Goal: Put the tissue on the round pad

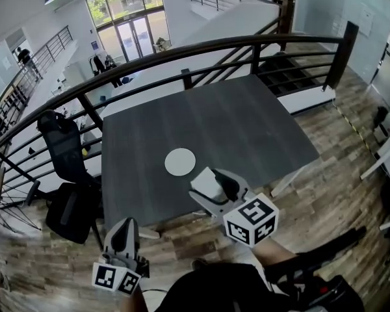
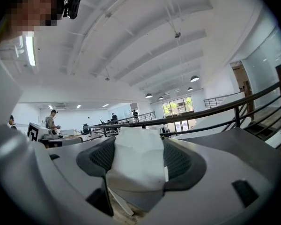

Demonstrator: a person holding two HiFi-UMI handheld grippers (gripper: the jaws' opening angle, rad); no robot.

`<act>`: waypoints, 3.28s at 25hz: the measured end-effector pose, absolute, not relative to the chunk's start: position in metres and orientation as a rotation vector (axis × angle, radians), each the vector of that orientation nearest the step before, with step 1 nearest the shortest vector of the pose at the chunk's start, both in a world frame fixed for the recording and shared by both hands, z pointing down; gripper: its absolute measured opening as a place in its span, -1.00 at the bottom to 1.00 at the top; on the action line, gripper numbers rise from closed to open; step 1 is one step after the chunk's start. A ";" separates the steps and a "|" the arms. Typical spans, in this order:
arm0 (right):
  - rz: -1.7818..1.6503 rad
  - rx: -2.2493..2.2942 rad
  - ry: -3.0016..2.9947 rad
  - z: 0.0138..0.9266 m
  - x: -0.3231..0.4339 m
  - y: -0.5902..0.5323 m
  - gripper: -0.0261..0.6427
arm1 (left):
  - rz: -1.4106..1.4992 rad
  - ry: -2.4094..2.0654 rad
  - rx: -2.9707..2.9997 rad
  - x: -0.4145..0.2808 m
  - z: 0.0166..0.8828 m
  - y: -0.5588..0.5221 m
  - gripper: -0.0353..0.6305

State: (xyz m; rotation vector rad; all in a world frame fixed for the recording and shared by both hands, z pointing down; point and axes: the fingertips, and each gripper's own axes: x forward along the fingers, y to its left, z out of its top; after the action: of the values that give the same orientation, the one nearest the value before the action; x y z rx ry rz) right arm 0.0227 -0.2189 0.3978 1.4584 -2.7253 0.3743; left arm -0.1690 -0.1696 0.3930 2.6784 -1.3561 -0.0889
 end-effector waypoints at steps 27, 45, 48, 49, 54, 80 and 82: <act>0.382 1.390 -2.736 0.415 0.029 -0.388 0.05 | -0.028 -1.419 2.681 -0.150 0.396 -0.323 -0.88; 0.521 1.101 -2.640 0.516 0.002 -0.536 0.05 | 0.062 -1.652 2.531 -0.154 0.391 -0.402 -0.88; 0.546 1.067 -2.596 0.539 -0.001 -0.550 0.05 | 0.061 -1.696 2.498 -0.159 0.386 -0.409 -0.88; 0.557 1.053 -2.575 0.552 -0.003 -0.554 0.05 | 0.066 -1.708 2.485 -0.162 0.387 -0.410 -0.88; 0.660 0.992 -2.476 0.625 -0.007 -0.570 0.05 | 0.089 -1.750 2.420 -0.169 0.398 -0.412 -0.88; 0.571 0.763 -2.137 0.760 -0.018 -0.564 0.05 | 0.120 -1.951 2.209 -0.196 0.390 -0.382 -0.88; 0.535 0.755 -2.123 0.763 -0.020 -0.564 0.05 | 0.125 -1.955 2.202 -0.198 0.391 -0.380 -0.88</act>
State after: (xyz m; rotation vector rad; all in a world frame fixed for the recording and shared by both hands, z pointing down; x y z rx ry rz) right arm -0.0202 -0.5641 0.7629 0.7554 -2.1227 0.5351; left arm -0.1982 -0.3797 0.3914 2.2021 -1.9548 0.1247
